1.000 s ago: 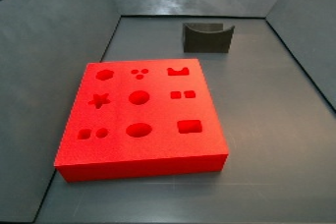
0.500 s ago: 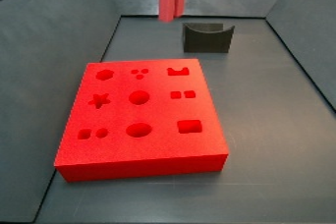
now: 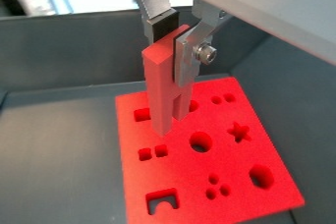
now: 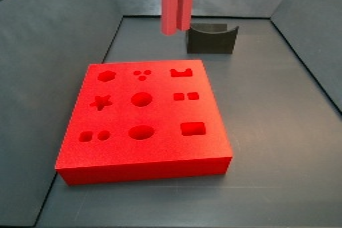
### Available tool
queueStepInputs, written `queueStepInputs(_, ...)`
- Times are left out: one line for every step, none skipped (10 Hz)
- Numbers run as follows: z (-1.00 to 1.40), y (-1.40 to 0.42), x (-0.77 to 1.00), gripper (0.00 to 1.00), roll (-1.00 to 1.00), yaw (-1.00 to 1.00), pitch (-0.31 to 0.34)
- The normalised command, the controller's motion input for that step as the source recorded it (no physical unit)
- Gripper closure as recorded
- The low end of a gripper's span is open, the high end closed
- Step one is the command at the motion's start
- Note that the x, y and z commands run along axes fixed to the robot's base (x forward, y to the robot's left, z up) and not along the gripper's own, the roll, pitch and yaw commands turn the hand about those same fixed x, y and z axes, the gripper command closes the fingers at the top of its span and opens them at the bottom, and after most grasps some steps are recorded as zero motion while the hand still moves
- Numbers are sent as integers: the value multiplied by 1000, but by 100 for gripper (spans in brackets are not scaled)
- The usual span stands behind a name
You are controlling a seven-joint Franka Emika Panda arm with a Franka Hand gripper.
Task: Pick up the double-square object. Move up. Move to above the board. Insert the double-square object.
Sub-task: Insert the double-square object.
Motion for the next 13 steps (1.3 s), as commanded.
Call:
queueStepInputs(-106, -40, 11, 100, -100, -983, -24)
queueStepInputs(-103, -43, 26, 100, -106, -971, -37)
queueStepInputs(-143, -37, 37, 100, -107, -957, -64)
queueStepInputs(-160, -40, 89, 100, -107, -920, -56)
queueStepInputs(-177, -60, 266, 100, -109, -800, 0)
queueStepInputs(-240, -89, 389, 100, -80, -680, 0)
queueStepInputs(-123, 0, 600, 100, 0, -131, 60)
queueStepInputs(0, 0, 0, 100, 0, -34, 0)
queueStepInputs(-403, -129, 46, 100, 40, 0, 0)
queueStepInputs(-697, -97, 0, 100, 119, 0, 0)
queueStepInputs(-706, -43, -57, 100, 169, 0, 40)
queueStepInputs(-211, 0, -40, 100, 23, 0, 4)
queueStepInputs(-549, 0, -46, 100, 43, -86, 67)
